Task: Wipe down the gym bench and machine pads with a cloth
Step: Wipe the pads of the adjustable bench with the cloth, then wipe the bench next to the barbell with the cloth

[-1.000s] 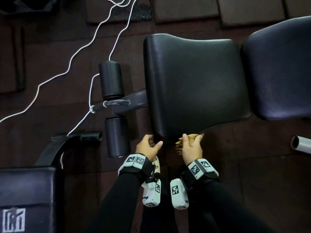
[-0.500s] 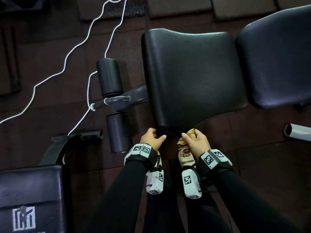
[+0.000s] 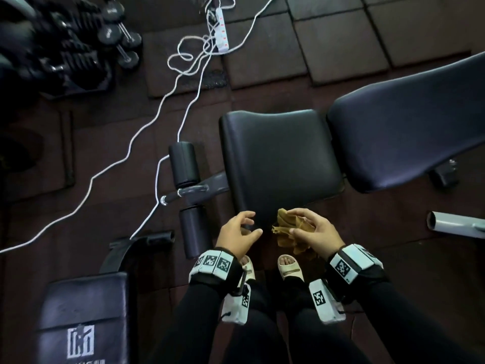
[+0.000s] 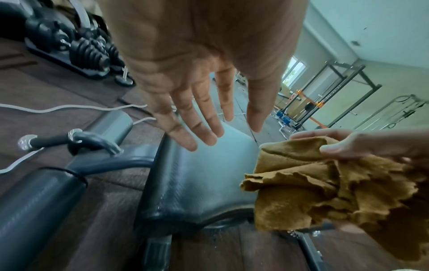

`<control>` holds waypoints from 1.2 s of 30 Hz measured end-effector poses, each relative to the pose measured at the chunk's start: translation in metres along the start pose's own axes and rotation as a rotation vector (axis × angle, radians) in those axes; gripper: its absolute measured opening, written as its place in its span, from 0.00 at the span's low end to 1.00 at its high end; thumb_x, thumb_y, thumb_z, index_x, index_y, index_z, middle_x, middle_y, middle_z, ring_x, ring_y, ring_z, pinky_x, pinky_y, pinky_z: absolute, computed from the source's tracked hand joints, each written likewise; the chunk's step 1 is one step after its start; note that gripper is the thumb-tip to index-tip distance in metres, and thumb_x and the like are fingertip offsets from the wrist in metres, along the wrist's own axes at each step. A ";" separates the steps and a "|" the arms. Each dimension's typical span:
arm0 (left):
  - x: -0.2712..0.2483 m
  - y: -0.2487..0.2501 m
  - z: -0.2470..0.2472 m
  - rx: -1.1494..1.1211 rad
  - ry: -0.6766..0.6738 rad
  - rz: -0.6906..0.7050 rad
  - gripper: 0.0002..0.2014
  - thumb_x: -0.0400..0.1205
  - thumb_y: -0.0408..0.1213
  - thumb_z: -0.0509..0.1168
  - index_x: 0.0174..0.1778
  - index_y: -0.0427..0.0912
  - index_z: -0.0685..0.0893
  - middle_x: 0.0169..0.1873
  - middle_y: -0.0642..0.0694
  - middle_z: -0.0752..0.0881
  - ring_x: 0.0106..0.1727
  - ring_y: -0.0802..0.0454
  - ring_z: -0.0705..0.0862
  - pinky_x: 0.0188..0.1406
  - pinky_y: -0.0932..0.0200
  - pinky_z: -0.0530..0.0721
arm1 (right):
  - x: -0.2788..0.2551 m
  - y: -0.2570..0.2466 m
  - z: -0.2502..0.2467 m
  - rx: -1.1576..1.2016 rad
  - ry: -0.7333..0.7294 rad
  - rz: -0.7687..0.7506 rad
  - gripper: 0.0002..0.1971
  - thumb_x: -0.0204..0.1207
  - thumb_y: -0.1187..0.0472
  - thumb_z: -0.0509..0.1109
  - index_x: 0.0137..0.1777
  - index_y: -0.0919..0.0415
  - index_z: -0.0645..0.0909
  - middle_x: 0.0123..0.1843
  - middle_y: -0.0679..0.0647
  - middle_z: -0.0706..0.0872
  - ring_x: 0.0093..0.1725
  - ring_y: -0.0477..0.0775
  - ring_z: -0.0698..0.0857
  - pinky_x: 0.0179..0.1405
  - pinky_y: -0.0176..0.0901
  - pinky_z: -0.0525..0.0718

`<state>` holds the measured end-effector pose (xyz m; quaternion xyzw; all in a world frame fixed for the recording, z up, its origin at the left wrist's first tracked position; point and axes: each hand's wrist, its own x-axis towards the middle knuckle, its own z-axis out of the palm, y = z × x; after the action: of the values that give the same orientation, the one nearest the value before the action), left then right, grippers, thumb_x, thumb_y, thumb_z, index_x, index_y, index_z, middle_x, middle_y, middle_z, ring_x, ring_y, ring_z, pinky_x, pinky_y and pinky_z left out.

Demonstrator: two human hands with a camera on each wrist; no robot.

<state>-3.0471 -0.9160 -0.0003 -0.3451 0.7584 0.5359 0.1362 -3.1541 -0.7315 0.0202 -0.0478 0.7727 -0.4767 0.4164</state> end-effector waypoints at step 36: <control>-0.225 0.053 -0.016 0.043 0.452 -0.021 0.23 0.76 0.42 0.72 0.67 0.53 0.78 0.51 0.61 0.80 0.47 0.64 0.82 0.53 0.71 0.79 | -0.118 -0.130 -0.023 -0.452 -0.571 -0.440 0.18 0.71 0.69 0.75 0.58 0.51 0.82 0.38 0.48 0.87 0.28 0.39 0.86 0.26 0.34 0.82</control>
<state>-2.9171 -0.8355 0.1733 -0.4613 0.7772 0.4273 -0.0241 -3.1356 -0.7306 0.1961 -0.4317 0.6828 -0.3407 0.4809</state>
